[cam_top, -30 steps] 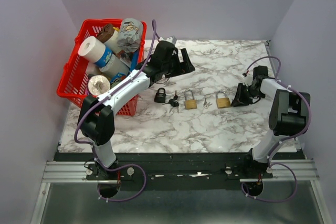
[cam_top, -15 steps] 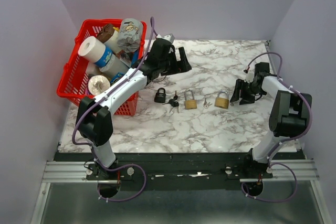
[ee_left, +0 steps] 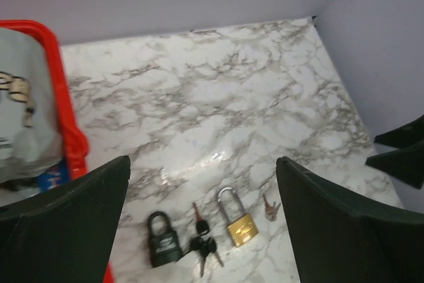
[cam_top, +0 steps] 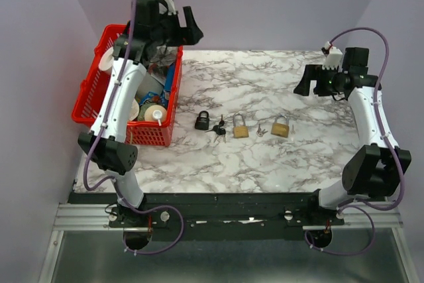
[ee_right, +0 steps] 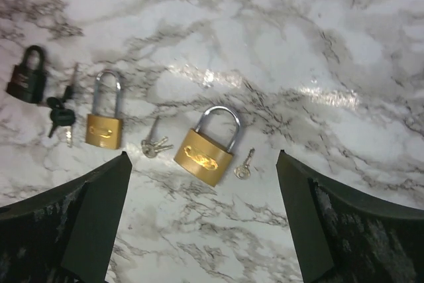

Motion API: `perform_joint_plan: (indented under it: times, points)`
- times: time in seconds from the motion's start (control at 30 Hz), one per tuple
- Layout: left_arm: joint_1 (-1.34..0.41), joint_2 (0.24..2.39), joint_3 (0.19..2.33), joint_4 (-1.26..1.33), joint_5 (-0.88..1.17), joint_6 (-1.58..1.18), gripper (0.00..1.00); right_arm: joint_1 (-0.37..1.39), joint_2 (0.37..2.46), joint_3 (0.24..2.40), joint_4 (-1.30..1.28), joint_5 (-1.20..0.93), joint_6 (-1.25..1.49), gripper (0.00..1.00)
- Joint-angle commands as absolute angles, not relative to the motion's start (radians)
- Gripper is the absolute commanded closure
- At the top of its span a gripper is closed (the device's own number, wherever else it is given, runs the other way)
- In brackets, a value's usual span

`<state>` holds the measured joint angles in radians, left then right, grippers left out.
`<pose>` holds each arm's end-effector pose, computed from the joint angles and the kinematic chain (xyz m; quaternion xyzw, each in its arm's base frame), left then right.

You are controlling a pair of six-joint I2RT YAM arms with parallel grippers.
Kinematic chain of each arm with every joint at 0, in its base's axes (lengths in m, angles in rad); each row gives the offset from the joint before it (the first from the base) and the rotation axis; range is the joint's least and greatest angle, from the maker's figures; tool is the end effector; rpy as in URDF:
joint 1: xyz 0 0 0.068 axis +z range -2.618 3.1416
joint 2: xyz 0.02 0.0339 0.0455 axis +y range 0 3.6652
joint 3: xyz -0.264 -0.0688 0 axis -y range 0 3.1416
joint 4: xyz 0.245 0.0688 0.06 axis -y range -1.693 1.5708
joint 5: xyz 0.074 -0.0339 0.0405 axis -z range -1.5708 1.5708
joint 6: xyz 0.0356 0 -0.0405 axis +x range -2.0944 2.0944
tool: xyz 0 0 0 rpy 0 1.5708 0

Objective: Lock with the key
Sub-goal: Reset both arms

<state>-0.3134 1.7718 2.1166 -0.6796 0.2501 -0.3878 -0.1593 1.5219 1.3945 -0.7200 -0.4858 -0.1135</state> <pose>0.3640 -0.1272 0.4758 0.0421 0.8108 -0.2929 0.5050 0.3260 -0.0355 0.3265 -0.0643 0.9096 0.1762 0.3709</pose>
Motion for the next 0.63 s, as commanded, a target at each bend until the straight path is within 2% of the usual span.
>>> perform_joint_plan:
  times: [0.0,0.13,0.2,0.3,0.43,0.6]
  points:
    - [-0.184,1.815,2.272,-0.919,0.325,-0.236,0.01,-0.155,1.480,1.477,-0.776,-0.624,-0.086,0.00]
    - [-0.075,1.740,2.180,-0.929,0.292,-0.206,0.01,-0.118,1.419,1.474,-0.729,-0.650,-0.052,0.00]
    - [-0.069,1.698,2.148,-0.946,0.179,-0.175,0.01,-0.075,1.393,1.462,-0.719,-0.653,-0.049,0.00]
    - [-0.069,1.611,2.018,-0.917,0.115,-0.146,0.01,-0.003,1.367,1.433,-0.698,-0.632,-0.054,0.00]
    - [-0.069,1.517,1.846,-0.844,0.116,-0.149,0.01,0.060,1.338,1.413,-0.678,-0.615,-0.061,0.00]
    - [-0.069,1.505,1.867,-0.839,0.103,-0.155,0.01,0.068,1.342,1.442,-0.673,-0.604,-0.060,0.00]
